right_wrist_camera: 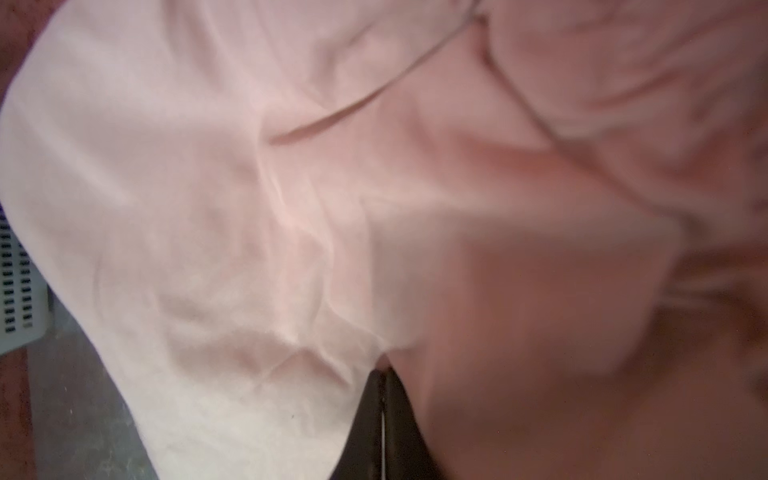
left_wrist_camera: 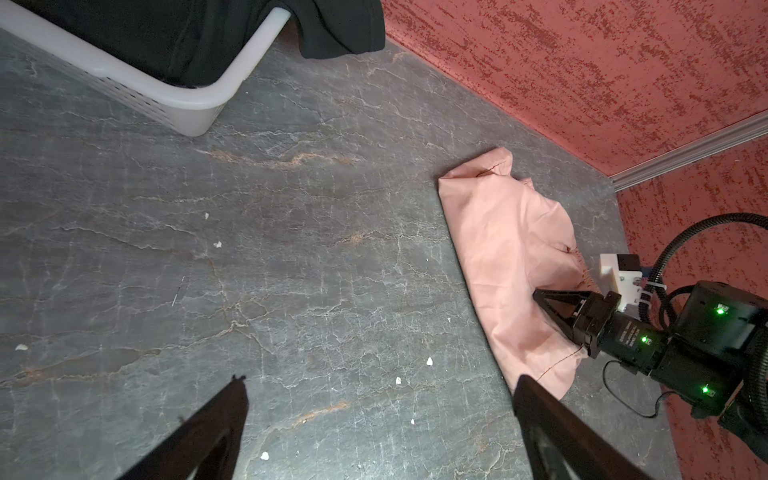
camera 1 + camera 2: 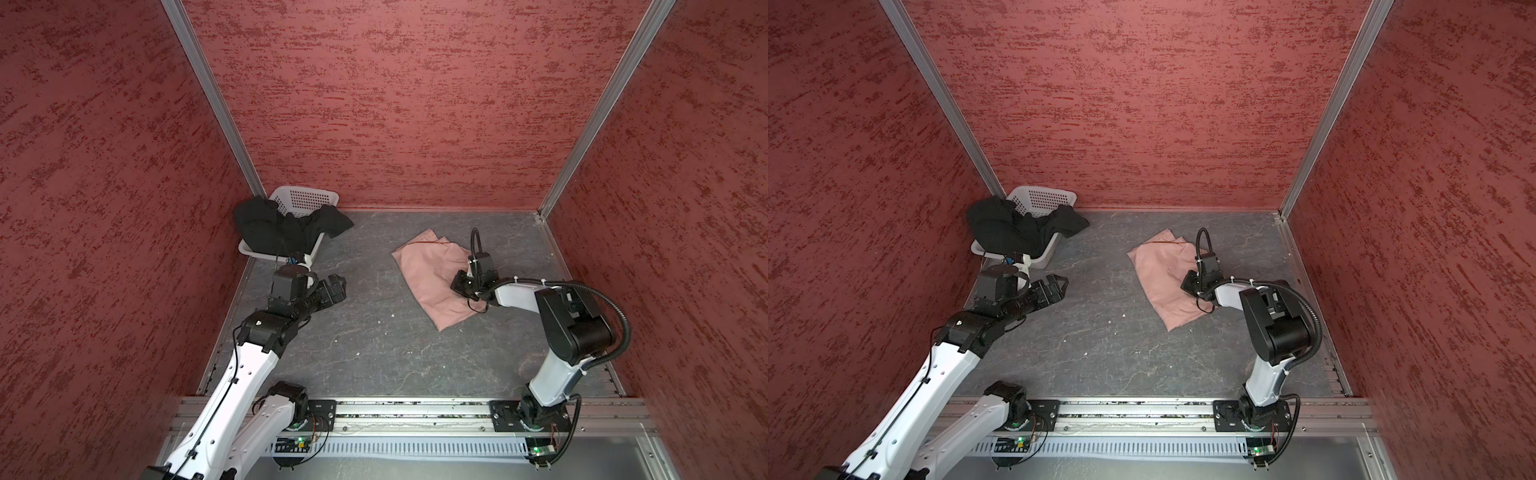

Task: Fold and stack the shorts
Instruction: 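Push the folded pink shorts with the right gripper toward the far corner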

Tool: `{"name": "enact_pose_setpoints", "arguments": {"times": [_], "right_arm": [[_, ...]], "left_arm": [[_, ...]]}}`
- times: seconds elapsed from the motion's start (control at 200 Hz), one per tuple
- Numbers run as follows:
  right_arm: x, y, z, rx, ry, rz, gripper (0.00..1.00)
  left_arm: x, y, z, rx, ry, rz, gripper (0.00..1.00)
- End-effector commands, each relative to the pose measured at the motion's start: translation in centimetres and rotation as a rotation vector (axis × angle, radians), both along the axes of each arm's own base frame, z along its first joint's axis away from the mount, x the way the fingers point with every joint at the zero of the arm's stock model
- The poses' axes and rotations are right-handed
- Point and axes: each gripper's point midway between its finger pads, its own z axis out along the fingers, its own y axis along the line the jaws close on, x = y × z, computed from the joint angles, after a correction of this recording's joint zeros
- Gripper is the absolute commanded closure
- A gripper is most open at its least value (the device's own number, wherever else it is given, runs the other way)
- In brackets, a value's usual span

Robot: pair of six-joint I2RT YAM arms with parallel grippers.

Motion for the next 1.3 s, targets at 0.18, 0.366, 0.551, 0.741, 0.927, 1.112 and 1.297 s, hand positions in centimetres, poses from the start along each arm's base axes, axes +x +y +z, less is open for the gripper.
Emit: {"name": "enact_pose_setpoints", "arguments": {"times": [0.18,0.366,0.551,0.741,0.927,1.112,1.297], "right_arm": [[5.9,-7.6,1.6,0.012,-0.051,-0.135,0.94],[8.5,-12.4,2.5,0.0,-0.071,-0.205,0.99],[8.8,-7.7,7.7,-0.023,-0.222,0.013,0.78],[9.1,-4.1,8.4,-0.023,-0.224,0.09,0.8],[11.2,-0.6,6.5,0.028,-0.22,0.127,0.86],[12.8,0.7,4.5,0.116,-0.2,0.079,0.93],[14.7,-1.1,2.3,0.127,-0.152,-0.02,1.0]], "left_arm": [[-0.4,1.0,0.5,0.04,-0.001,0.029,0.01],[0.0,1.0,-0.2,0.052,0.019,0.023,0.01],[0.9,0.7,-0.5,0.054,0.021,0.018,0.01],[1.7,-0.4,-0.2,0.006,0.01,-0.005,0.0],[2.3,-0.9,-0.2,-0.009,-0.015,-0.02,0.01],[2.6,-1.1,0.2,0.005,0.01,-0.035,0.01],[2.0,-1.3,0.5,-0.016,-0.005,-0.021,0.01]]}}
